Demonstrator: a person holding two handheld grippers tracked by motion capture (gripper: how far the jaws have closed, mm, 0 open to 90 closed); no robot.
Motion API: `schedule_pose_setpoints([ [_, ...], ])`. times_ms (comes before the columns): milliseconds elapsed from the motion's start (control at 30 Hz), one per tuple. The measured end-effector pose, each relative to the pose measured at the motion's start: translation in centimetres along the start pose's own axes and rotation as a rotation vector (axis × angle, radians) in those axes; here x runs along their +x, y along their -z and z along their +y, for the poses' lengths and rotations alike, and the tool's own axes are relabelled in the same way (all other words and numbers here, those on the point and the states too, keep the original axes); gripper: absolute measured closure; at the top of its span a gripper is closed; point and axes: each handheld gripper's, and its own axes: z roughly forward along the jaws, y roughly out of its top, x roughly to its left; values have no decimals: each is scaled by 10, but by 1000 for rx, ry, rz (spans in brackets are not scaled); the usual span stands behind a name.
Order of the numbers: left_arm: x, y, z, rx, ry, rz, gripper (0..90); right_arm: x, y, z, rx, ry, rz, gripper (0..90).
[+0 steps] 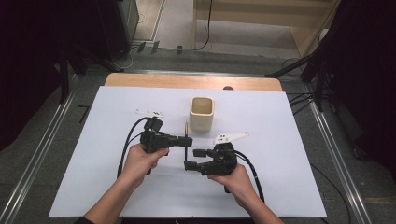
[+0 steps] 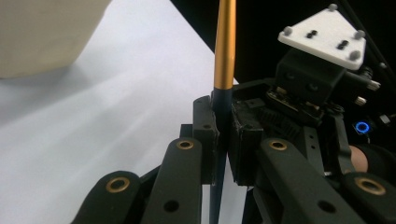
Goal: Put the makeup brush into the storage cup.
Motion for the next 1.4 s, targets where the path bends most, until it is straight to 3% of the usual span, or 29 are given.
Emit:
schedule_pose_setpoints([
  [167,-3,-6,0,32,-45,-40,833,-2,0,0,-22,-12,17,320],
  [300,-4,-8,0,31,-45,-69,833,-2,-1,-1,-26,-28,24,344],
  [533,-3,-9,-1,37,-42,-89,832,-2,0,-1,-57,-37,65,503],
  [767,-2,-9,-1,37,-44,-91,832,-2,0,-2,-74,-45,75,636],
  [833,-2,-10,-1,37,-42,-92,831,-4,2,-3,-91,-75,91,695],
  [933,-2,-11,-2,35,-50,-87,830,-5,2,-3,-94,-73,89,720],
  [1033,-3,-11,-2,37,-54,-85,830,-5,2,-2,-76,-83,104,805],
  [1400,-4,-11,-3,27,-61,-84,829,-6,2,-1,-67,-105,107,835],
])
